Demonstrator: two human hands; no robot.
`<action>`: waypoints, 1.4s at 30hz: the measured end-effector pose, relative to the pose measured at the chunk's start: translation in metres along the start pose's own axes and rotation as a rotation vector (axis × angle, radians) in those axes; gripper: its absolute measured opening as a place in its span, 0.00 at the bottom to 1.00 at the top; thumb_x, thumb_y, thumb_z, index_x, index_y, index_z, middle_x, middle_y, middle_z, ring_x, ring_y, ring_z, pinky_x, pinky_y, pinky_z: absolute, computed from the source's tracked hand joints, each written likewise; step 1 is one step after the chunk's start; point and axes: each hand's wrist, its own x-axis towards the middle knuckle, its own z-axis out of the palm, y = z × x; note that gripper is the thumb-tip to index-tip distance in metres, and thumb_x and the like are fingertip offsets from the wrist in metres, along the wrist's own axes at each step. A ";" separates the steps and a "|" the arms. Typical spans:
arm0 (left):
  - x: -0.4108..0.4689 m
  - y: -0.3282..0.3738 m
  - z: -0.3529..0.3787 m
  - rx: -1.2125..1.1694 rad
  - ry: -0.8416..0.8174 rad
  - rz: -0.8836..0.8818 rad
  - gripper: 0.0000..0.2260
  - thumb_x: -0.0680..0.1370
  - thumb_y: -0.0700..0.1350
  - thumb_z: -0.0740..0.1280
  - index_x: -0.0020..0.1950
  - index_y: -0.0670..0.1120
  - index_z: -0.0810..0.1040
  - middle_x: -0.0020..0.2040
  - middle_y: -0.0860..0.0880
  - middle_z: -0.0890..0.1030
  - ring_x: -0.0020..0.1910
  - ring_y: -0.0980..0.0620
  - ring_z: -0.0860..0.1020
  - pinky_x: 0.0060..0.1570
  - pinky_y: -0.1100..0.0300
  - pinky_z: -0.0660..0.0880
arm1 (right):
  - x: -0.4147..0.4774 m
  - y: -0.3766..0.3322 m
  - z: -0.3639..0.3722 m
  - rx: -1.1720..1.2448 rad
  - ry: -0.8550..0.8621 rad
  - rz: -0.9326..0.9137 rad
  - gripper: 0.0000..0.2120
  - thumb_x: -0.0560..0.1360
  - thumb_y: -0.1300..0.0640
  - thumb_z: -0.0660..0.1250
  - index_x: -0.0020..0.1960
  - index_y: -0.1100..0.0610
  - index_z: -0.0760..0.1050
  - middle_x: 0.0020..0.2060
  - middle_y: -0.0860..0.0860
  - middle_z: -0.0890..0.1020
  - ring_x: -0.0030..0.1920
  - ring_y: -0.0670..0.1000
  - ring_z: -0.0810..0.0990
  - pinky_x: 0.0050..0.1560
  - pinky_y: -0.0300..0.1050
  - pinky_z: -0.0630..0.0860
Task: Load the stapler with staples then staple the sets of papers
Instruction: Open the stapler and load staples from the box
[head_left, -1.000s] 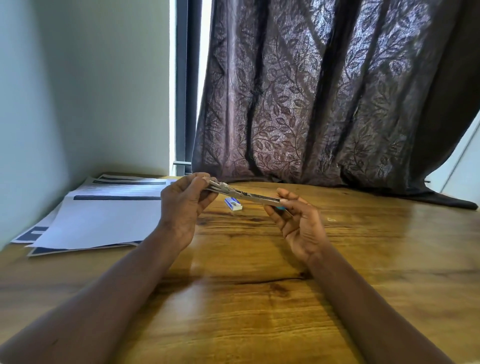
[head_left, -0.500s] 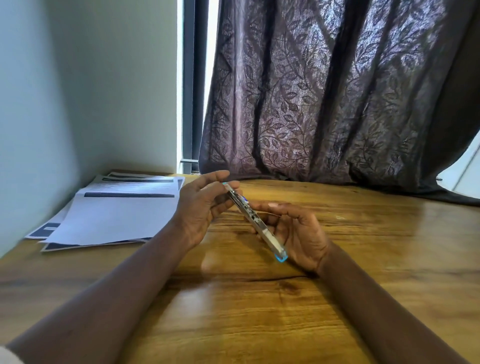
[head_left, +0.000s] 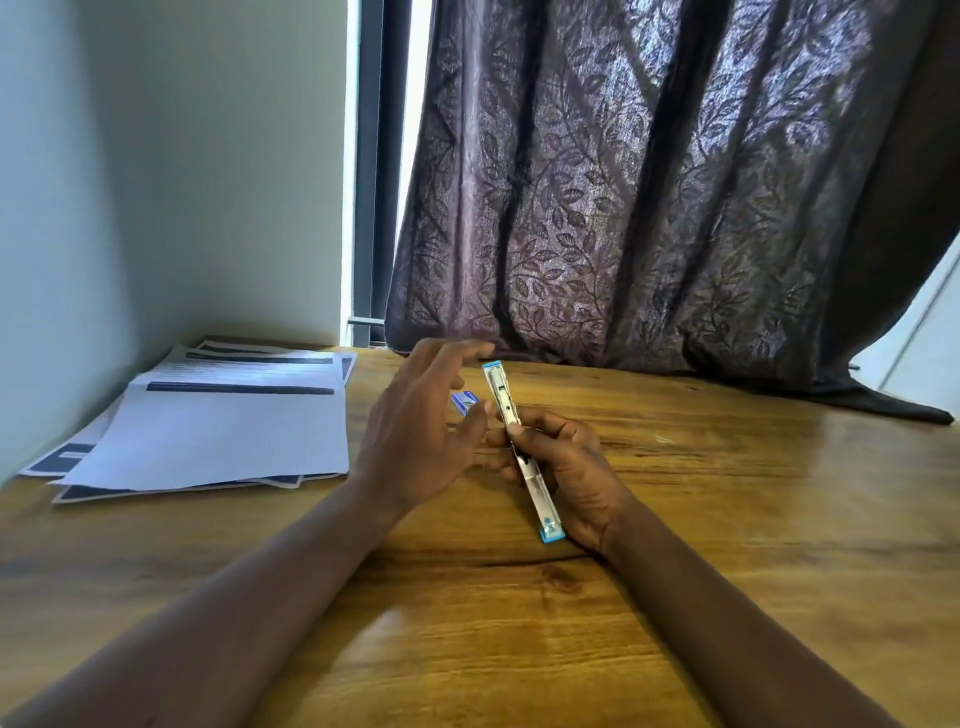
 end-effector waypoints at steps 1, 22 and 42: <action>-0.001 0.003 -0.001 0.021 0.006 0.038 0.21 0.76 0.46 0.74 0.68 0.53 0.76 0.59 0.55 0.78 0.50 0.60 0.77 0.46 0.60 0.80 | 0.000 0.000 -0.001 0.011 0.016 -0.021 0.12 0.78 0.68 0.66 0.61 0.69 0.77 0.45 0.63 0.85 0.36 0.56 0.86 0.34 0.41 0.81; -0.003 -0.001 0.006 -0.083 -0.015 -0.165 0.13 0.75 0.44 0.77 0.60 0.51 0.86 0.54 0.55 0.86 0.46 0.62 0.83 0.45 0.71 0.79 | -0.009 0.005 0.001 -0.067 -0.113 -0.140 0.13 0.79 0.70 0.64 0.64 0.70 0.76 0.55 0.69 0.83 0.54 0.65 0.84 0.50 0.47 0.84; -0.003 -0.002 0.013 -0.208 -0.181 -0.310 0.08 0.73 0.45 0.79 0.49 0.53 0.83 0.36 0.58 0.85 0.38 0.64 0.82 0.39 0.73 0.74 | -0.009 0.009 0.005 -0.201 -0.062 -0.135 0.14 0.80 0.72 0.63 0.64 0.68 0.77 0.52 0.62 0.86 0.42 0.51 0.86 0.42 0.39 0.82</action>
